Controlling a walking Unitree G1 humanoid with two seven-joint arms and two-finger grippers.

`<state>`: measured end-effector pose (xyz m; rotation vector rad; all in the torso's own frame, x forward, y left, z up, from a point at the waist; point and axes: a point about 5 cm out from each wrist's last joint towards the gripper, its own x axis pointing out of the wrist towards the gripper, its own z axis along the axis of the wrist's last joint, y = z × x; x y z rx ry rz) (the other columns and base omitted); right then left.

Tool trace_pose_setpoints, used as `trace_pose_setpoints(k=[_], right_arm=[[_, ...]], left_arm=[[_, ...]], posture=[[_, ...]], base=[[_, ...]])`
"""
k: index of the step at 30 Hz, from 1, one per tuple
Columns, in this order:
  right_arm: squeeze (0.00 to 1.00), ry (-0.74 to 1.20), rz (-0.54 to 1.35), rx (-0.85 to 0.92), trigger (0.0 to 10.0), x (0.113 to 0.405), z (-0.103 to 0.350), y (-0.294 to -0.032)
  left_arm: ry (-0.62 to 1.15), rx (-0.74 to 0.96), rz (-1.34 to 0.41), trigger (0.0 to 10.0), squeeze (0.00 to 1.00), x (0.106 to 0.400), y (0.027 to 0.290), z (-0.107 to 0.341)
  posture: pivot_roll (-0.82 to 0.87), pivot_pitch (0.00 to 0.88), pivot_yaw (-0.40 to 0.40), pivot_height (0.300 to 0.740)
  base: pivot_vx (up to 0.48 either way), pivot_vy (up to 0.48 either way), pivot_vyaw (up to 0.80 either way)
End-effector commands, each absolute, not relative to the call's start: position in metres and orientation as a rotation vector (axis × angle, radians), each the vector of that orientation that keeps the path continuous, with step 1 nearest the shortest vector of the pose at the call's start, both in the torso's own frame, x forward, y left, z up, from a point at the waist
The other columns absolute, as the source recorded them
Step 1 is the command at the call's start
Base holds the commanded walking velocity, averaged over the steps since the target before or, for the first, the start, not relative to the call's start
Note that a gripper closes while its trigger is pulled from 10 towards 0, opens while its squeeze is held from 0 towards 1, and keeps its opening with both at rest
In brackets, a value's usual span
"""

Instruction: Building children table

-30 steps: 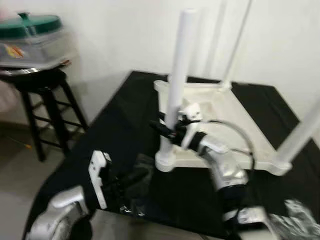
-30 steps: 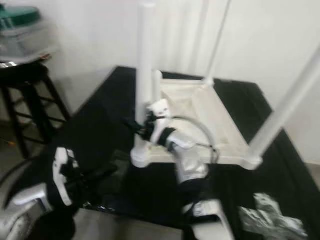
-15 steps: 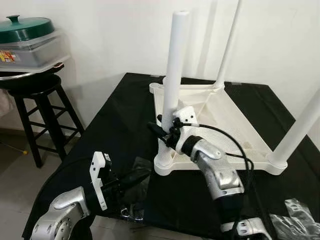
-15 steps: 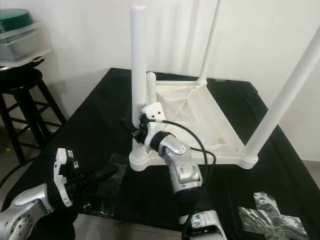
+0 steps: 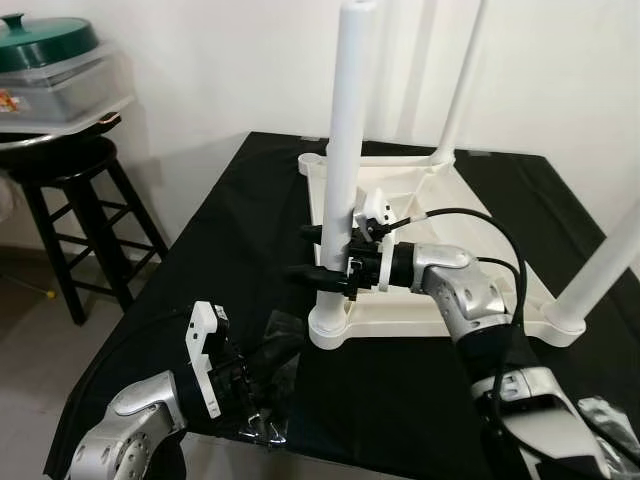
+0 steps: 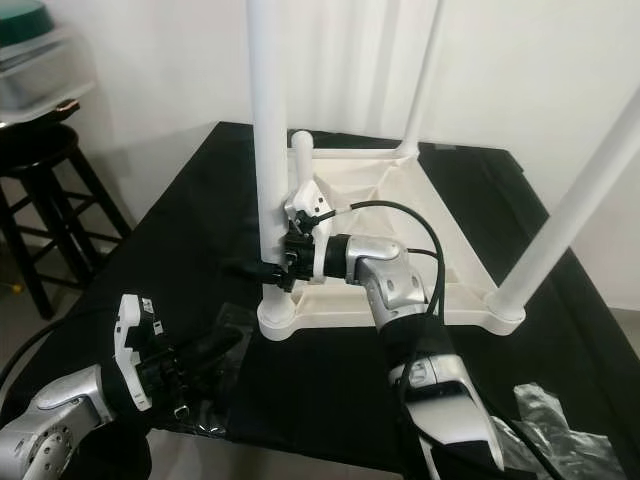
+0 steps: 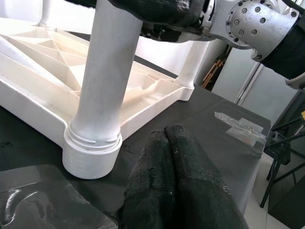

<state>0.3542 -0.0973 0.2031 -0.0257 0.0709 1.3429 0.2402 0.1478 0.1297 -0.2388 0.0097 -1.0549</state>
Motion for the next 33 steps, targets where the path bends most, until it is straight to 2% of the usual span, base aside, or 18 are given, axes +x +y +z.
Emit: trace_pose_setpoints(k=[1,2,3,11,17,19,20,21,23,24,26,27,28,30,31,33], right_arm=[[0.0,0.067,1.397,-0.029,10.0,0.36,0.212,-0.096],[0.0,0.085,1.405,-0.006,4.7,0.364,0.213,-0.098],[0.0,0.103,1.407,0.01,0.0,0.366,0.213,-0.099],[0.0,0.115,1.377,0.019,0.0,0.369,0.211,-0.105],[0.0,0.079,1.325,-0.015,0.0,0.366,0.208,-0.121],[0.0,0.094,1.131,-0.015,0.0,0.363,0.194,-0.132],[0.0,0.094,1.131,-0.015,0.0,0.363,0.194,-0.132],[0.0,0.119,0.991,0.0,0.0,0.358,0.184,-0.133],[0.0,0.119,0.991,0.0,0.0,0.358,0.184,-0.133],[0.0,0.147,0.846,0.046,0.0,0.352,0.172,-0.132],[0.0,0.147,0.846,0.046,0.0,0.352,0.172,-0.132],[0.0,0.119,0.749,-0.006,0.0,0.333,0.161,-0.118],[0.0,0.167,0.712,0.062,0.0,0.324,0.148,-0.109],[0.0,0.204,0.703,0.109,0.0,0.319,0.141,-0.104],[0.0,0.239,0.732,0.1,0.0,0.318,0.135,-0.097],[0.0,0.284,0.739,0.084,0.0,0.319,0.13,-0.095]], left_arm=[[0.004,-0.231,-1.053,10.0,0.0,0.239,0.146,0.13],[0.004,-0.231,-1.053,10.0,0.0,0.239,0.145,0.13],[0.004,-0.232,-1.053,10.0,0.0,0.239,0.145,0.13],[0.004,-0.234,-1.054,10.0,0.0,0.238,0.144,0.13],[0.001,-0.238,-1.055,10.0,0.0,0.237,0.144,0.131],[0.003,-0.24,-1.056,10.0,0.0,0.236,0.146,0.131],[0.003,-0.24,-1.056,10.0,0.0,0.236,0.146,0.131],[0.005,-0.239,-1.057,10.0,0.0,0.236,0.148,0.132],[0.005,-0.239,-1.057,10.0,0.0,0.236,0.148,0.132],[0.007,-0.237,-1.057,10.0,0.0,0.235,0.15,0.132],[0.007,-0.237,-1.057,10.0,0.0,0.235,0.15,0.132],[0.013,-0.237,-1.063,10.0,0.0,0.236,0.152,0.133],[0.019,-0.236,-1.066,10.0,0.0,0.237,0.154,0.132],[0.022,-0.235,-1.069,10.0,0.0,0.238,0.154,0.132],[0.034,-0.226,-1.081,10.0,0.0,0.238,0.154,0.132],[0.032,-0.228,-1.075,10.0,0.0,0.238,0.154,0.132]], posture=[[-0.02,0.0,-0.065,0.74],[-0.02,0.0,-0.066,0.74],[-0.02,0.0,-0.067,0.74],[-0.02,0.0,-0.068,0.74],[-0.03,0.0,-0.064,0.74],[-0.03,0.0,-0.06,0.74],[-0.03,0.0,-0.06,0.74],[-0.02,0.0,-0.062,0.74],[-0.02,0.0,-0.062,0.74],[-0.03,0.0,-0.06,0.74],[-0.03,0.0,-0.06,0.74],[-0.06,0.0,-0.028,0.74],[-0.08,0.0,-0.005,0.74],[-0.08,0.0,-0.005,0.74],[-0.04,0.0,-0.03,0.74],[-0.05,0.0,-0.022,0.74]], base=[[0.0,0.0,0.0],[0.0,0.0,0.0],[0.0,0.0,0.0],[0.0,0.0,0.0],[0.0,0.0,0.0],[0.0,0.0,0.0],[0.0,0.0,0.0],[0.0,0.0,0.0],[0.0,0.0,0.0],[0.0,0.0,0.0],[0.0,0.0,0.0],[0.0,0.0,0.0],[0.0,0.0,0.0],[0.0,0.0,0.0],[0.0,0.0,0.0],[0.0,0.0,0.0]])
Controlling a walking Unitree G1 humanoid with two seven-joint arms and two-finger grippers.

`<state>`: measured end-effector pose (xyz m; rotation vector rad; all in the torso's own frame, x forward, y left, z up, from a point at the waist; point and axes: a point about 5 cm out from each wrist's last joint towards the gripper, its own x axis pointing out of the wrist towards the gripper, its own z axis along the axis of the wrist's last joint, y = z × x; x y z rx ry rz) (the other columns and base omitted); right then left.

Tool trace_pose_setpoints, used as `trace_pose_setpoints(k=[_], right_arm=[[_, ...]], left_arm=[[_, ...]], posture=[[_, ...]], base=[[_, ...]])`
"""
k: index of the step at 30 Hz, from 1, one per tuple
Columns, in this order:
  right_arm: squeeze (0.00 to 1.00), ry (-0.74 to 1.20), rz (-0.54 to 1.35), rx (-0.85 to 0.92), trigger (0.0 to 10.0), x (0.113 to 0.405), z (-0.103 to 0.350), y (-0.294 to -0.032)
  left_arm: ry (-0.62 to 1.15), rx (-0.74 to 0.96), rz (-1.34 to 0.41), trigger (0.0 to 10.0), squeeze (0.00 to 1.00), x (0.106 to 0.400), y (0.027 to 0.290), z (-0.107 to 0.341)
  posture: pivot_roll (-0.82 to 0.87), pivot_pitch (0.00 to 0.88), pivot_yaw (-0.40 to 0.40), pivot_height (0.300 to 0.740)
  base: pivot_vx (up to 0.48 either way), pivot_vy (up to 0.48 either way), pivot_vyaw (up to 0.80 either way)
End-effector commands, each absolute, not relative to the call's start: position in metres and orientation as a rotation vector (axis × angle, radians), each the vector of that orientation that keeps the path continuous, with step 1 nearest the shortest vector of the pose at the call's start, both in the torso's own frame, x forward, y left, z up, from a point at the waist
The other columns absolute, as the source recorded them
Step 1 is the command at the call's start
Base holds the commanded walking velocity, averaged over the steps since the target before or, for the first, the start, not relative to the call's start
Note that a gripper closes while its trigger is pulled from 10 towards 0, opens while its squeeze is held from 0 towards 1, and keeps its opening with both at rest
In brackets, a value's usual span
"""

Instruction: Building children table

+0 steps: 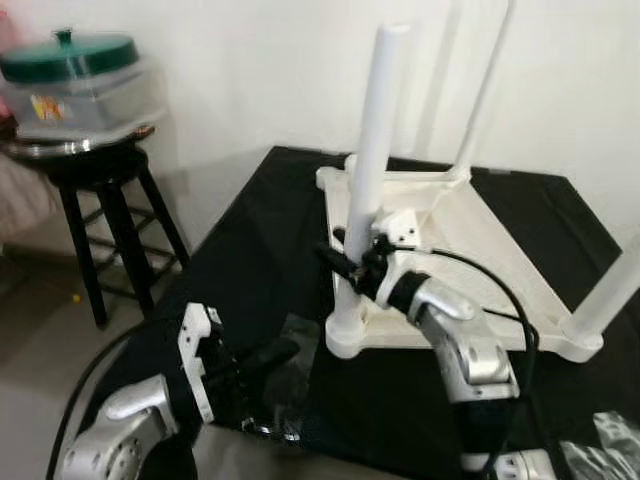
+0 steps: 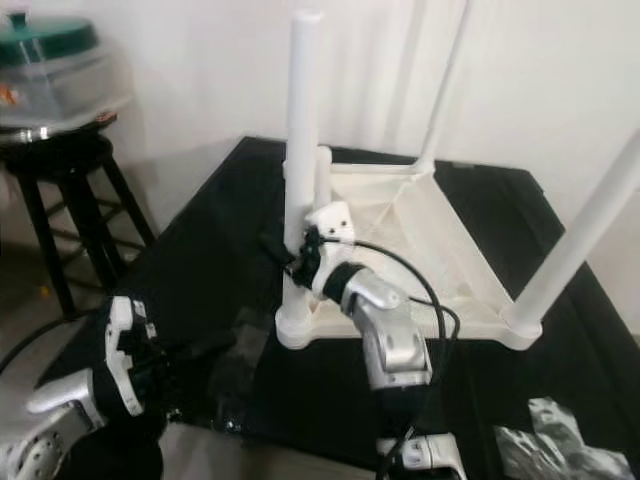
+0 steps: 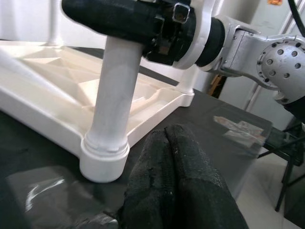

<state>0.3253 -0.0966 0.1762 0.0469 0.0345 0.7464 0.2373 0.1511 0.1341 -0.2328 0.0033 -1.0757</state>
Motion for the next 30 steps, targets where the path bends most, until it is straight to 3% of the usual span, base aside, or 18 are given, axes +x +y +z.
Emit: trace_pose_setpoints(k=[1,9,10,15,16,20,21,22,23,25,30], right_arm=[[0.0,0.284,0.739,0.084,0.0,0.319,0.13,-0.095],[0.0,0.322,0.654,0.022,0.0,0.318,0.131,-0.099],[0.0,0.316,0.645,0.018,9.6,0.319,0.135,-0.099],[0.0,0.275,0.704,0.04,10.0,0.32,0.144,-0.097],[1.0,0.221,0.781,0.068,10.0,0.319,0.157,-0.096],[1.0,0.08,0.988,0.064,10.0,0.322,0.187,-0.103],[0.81,0.038,1.097,-0.005,10.0,0.323,0.197,-0.109],[0.81,0.038,1.097,-0.005,10.0,0.323,0.197,-0.109],[0.0,0.034,1.204,-0.047,10.0,0.325,0.204,-0.115],[0.0,0.058,1.372,-0.12,10.0,0.326,0.211,-0.123],[0.0,0.1,1.474,-0.174,10.0,0.337,0.216,-0.126]], left_arm=[[0.032,-0.228,-1.075,10.0,0.0,0.238,0.154,0.132],[0.019,-0.231,-1.052,10.0,0.0,0.238,0.155,0.132],[0.021,-0.231,-1.055,10.0,0.0,0.239,0.155,0.132],[0.023,-0.23,-1.058,10.0,0.0,0.239,0.154,0.131],[0.024,-0.231,-1.061,10.0,0.0,0.239,0.154,0.131],[0.023,-0.231,-1.063,10.0,0.0,0.24,0.152,0.131],[0.022,-0.231,-1.063,10.0,0.0,0.24,0.152,0.13],[0.022,-0.231,-1.063,10.0,0.0,0.24,0.152,0.13],[0.021,-0.23,-1.061,10.0,0.0,0.24,0.152,0.13],[0.022,-0.225,-1.056,10.0,0.0,0.241,0.152,0.129],[0.028,-0.215,-1.051,10.0,0.0,0.24,0.152,0.127]], posture=[[-0.05,0.0,-0.022,0.74],[-0.04,0.0,-0.03,0.74],[-0.04,0.0,-0.029,0.74],[-0.04,0.0,-0.03,0.74],[-0.04,0.0,-0.033,0.74],[-0.04,0.0,-0.04,0.74],[-0.04,0.0,-0.041,0.74],[-0.04,0.0,-0.041,0.74],[-0.03,0.0,-0.047,0.74],[-0.02,0.0,-0.05,0.74],[-0.01,0.0,-0.044,0.74]], base=[[0.0,0.0,0.0],[0.0,0.0,0.0],[0.0,0.0,0.0],[0.0,0.0,0.0],[0.0,0.0,0.0],[0.0,0.0,0.0],[0.0,0.0,0.0],[0.0,0.0,0.0],[0.0,0.0,0.0],[0.0,0.0,0.0],[0.0,0.0,0.0]])
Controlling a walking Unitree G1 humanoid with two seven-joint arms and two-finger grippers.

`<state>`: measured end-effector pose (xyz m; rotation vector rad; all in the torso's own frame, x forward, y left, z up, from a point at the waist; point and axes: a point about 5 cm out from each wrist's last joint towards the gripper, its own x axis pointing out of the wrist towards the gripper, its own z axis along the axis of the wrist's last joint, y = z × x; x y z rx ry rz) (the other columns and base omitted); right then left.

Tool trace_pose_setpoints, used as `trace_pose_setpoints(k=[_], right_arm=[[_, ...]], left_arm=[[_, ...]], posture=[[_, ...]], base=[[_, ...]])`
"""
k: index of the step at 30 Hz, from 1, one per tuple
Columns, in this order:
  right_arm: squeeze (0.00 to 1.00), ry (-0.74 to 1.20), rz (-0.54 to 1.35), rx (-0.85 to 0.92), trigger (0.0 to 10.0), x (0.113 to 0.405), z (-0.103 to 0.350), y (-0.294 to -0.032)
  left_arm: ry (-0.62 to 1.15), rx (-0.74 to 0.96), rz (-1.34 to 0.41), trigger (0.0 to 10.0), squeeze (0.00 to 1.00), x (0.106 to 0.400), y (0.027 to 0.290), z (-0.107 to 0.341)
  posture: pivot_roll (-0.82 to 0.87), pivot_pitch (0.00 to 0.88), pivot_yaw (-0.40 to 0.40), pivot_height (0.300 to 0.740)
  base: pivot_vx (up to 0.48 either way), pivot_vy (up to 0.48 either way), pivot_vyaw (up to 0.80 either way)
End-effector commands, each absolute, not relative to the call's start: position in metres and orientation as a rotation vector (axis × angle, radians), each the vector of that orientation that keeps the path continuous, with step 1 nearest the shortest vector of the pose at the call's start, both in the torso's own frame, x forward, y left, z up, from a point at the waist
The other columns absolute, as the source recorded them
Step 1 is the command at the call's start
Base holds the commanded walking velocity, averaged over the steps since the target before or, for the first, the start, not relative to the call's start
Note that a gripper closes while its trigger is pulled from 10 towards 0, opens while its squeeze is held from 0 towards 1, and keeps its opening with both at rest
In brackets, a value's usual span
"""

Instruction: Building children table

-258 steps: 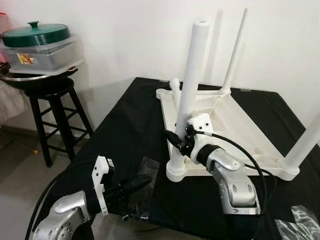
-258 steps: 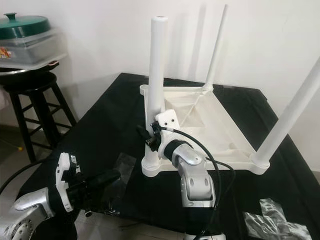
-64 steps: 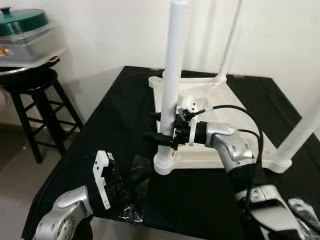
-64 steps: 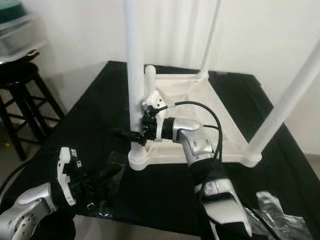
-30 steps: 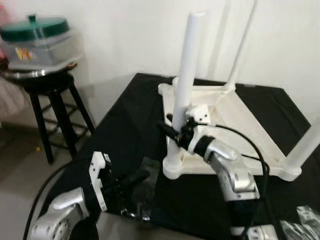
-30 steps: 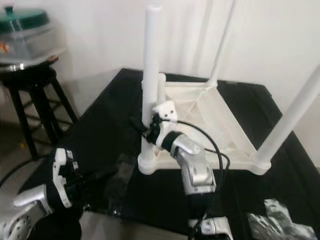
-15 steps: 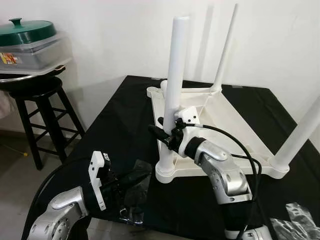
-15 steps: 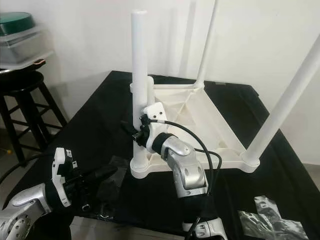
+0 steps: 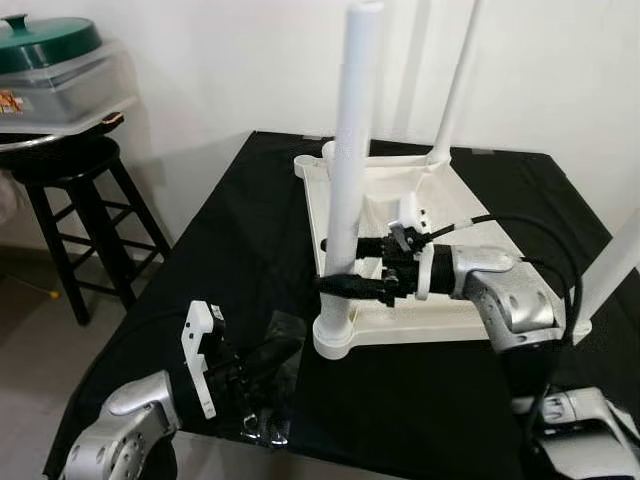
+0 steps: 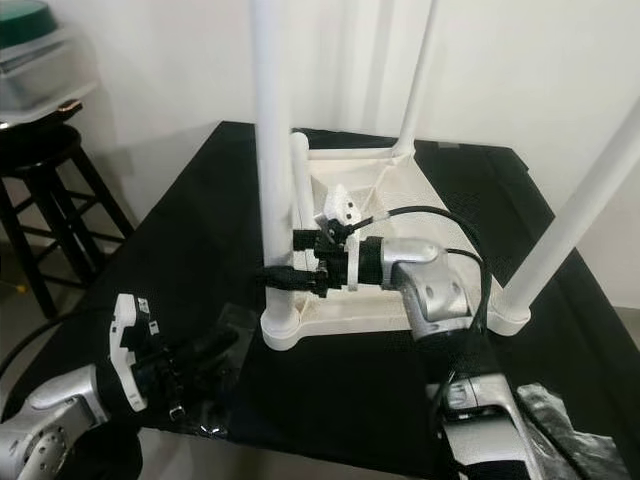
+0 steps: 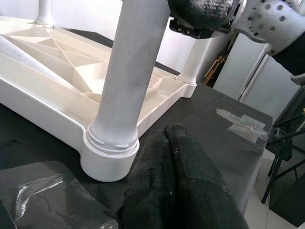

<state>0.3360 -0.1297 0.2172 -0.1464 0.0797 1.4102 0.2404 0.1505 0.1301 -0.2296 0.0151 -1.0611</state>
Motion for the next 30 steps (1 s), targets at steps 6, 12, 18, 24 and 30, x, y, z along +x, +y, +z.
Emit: trace_pose_setpoints(k=[6,12,18,24,30], right_arm=[[0.0,0.091,1.466,-0.18,6.4,0.352,0.222,-0.125],[0.0,0.099,1.527,-0.138,0.0,0.358,0.224,-0.128],[0.0,0.106,1.514,-0.115,0.0,0.357,0.215,-0.133],[0.0,0.219,0.948,-0.021,0.0,0.338,0.153,-0.096],[0.0,0.263,0.669,-0.051,0.0,0.312,0.139,-0.076]], left_arm=[[0.033,-0.211,-1.052,10.0,0.0,0.24,0.152,0.126],[0.035,-0.21,-1.052,10.0,0.0,0.238,0.152,0.126],[0.035,-0.211,-1.054,10.0,0.0,0.238,0.151,0.126],[0.03,-0.215,-1.052,10.0,0.0,0.237,0.156,0.129],[0.031,-0.221,-1.064,10.0,0.0,0.238,0.157,0.13]], posture=[[0.0,0.0,-0.047,0.74],[0.01,0.0,-0.045,0.74],[0.0,0.0,-0.044,0.74],[-0.03,0.0,-0.028,0.74],[-0.06,0.0,-0.029,0.74]], base=[[0.0,0.0,0.0],[0.0,0.0,0.0],[0.0,0.0,0.0],[0.0,0.0,0.0],[0.0,0.0,0.0]])
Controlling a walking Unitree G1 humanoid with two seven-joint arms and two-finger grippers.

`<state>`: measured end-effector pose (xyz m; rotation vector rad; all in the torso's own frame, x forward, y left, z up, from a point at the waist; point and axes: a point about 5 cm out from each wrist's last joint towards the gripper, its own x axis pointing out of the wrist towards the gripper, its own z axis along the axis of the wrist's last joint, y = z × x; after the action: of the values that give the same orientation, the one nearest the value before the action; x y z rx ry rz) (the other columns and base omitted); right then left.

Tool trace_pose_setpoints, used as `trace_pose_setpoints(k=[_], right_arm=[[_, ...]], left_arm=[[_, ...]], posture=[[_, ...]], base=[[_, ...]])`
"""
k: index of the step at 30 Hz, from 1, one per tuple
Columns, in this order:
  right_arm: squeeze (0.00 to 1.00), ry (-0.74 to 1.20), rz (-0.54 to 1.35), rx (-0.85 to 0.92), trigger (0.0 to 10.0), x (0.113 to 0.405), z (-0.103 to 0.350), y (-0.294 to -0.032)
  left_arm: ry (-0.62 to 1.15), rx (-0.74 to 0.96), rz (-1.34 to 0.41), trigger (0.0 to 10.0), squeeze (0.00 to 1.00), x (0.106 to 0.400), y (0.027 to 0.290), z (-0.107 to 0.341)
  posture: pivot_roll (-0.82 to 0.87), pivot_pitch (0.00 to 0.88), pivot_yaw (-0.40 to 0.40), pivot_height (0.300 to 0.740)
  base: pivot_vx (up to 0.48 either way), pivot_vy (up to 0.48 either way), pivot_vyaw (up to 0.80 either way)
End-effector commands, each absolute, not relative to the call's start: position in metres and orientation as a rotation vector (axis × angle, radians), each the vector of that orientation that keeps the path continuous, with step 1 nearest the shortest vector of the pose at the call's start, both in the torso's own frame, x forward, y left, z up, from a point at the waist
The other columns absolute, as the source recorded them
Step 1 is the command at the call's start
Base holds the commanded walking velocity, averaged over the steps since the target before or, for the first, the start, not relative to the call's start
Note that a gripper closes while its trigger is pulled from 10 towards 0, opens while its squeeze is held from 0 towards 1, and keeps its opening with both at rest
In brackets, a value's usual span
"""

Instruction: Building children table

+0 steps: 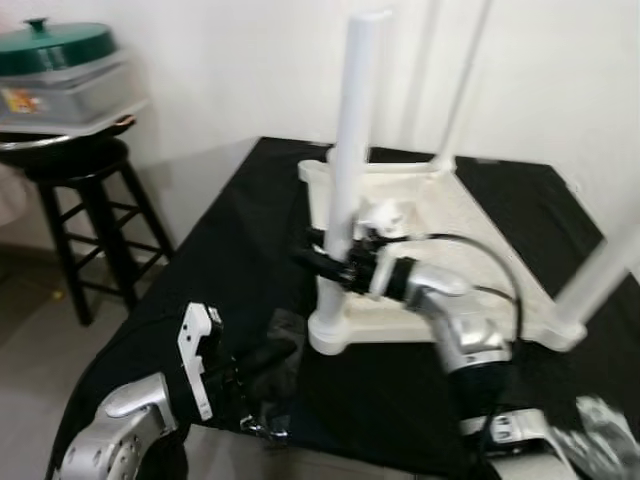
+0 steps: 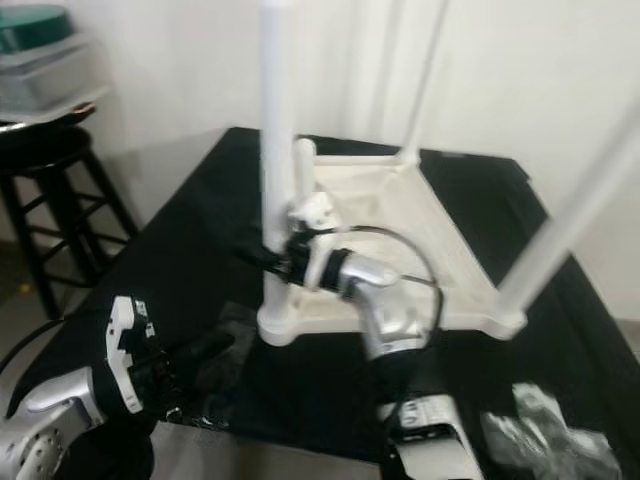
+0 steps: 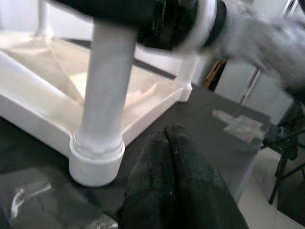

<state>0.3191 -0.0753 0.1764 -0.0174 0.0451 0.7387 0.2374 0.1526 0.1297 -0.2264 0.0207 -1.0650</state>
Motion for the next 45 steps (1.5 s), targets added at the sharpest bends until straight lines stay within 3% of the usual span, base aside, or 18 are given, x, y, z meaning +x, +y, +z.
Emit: trace_pose_setpoints(k=[1,6,7,8,12,13,14,20,23,24,30,31,32,45], right_arm=[[0.0,0.242,0.618,-0.086,0.0,0.314,0.143,-0.077],[0.0,0.223,0.636,-0.117,0.0,0.322,0.147,-0.08],[0.0,0.236,0.644,-0.118,4.0,0.326,0.148,-0.08],[0.0,0.235,0.637,-0.116,10.0,0.33,0.149,-0.082],[0.0,0.217,0.653,-0.115,10.0,0.332,0.156,-0.083],[0.91,0.197,0.718,-0.077,10.0,0.332,0.162,-0.08],[1.0,0.177,0.819,-0.034,10.0,0.333,0.17,-0.076],[1.0,0.024,1.289,-0.094,10.0,0.324,0.201,-0.075],[1.0,0.022,1.351,-0.1,10.0,0.323,0.203,-0.078],[0.0,0.057,1.397,-0.12,10.0,0.327,0.203,-0.082],[0.0,0.128,1.49,-0.117,10.0,0.352,0.211,-0.087],[0.0,0.131,1.499,-0.112,3.8,0.354,0.212,-0.088],[0.0,0.136,1.506,-0.097,0.0,0.356,0.212,-0.089],[0.0,0.147,1.506,-0.075,0.0,0.358,0.198,-0.106]], left_arm=[[0.032,-0.225,-1.071,10.0,0.0,0.238,0.156,0.13],[0.025,-0.226,-1.066,10.0,0.0,0.239,0.155,0.13],[0.014,-0.225,-1.05,10.0,0.0,0.238,0.156,0.13],[0.011,-0.225,-1.045,10.0,0.0,0.238,0.156,0.13],[0.012,-0.224,-1.046,10.0,0.0,0.239,0.156,0.13],[0.015,-0.221,-1.05,10.0,0.0,0.239,0.155,0.13],[0.018,-0.219,-1.053,10.0,0.0,0.239,0.155,0.129],[0.024,-0.217,-1.056,10.0,0.0,0.241,0.154,0.128],[0.024,-0.216,-1.056,10.0,0.0,0.241,0.154,0.128],[0.024,-0.215,-1.055,10.0,0.0,0.242,0.153,0.128],[0.023,-0.211,-1.049,10.0,0.0,0.242,0.152,0.127],[0.022,-0.211,-1.048,10.0,0.0,0.242,0.152,0.127],[0.022,-0.211,-1.048,10.0,0.0,0.242,0.151,0.127],[0.021,-0.214,-1.051,10.0,0.0,0.241,0.151,0.127]], posture=[[-0.06,0.0,-0.03,0.74],[-0.04,0.0,-0.048,0.74],[-0.04,0.0,-0.047,0.74],[-0.04,0.0,-0.047,0.74],[-0.04,0.0,-0.048,0.74],[-0.04,0.0,-0.048,0.74],[-0.03,0.0,-0.046,0.74],[-0.03,0.0,-0.045,0.74],[-0.03,0.0,-0.045,0.74],[-0.02,0.0,-0.05,0.74],[0.0,0.0,-0.055,0.74],[0.0,0.0,-0.056,0.74],[0.0,0.0,-0.057,0.74],[-0.01,0.0,-0.05,0.74]], base=[[0.0,0.0,0.0],[0.0,0.0,0.0],[0.0,0.0,0.0],[0.0,0.0,0.0],[0.0,0.0,0.0],[0.0,0.0,0.0],[0.0,0.0,0.0],[0.0,0.0,0.0],[0.0,0.0,0.0],[0.0,0.0,0.0],[0.0,0.0,0.0],[0.0,0.0,0.0],[0.0,0.0,0.0],[0.0,0.0,0.0]])
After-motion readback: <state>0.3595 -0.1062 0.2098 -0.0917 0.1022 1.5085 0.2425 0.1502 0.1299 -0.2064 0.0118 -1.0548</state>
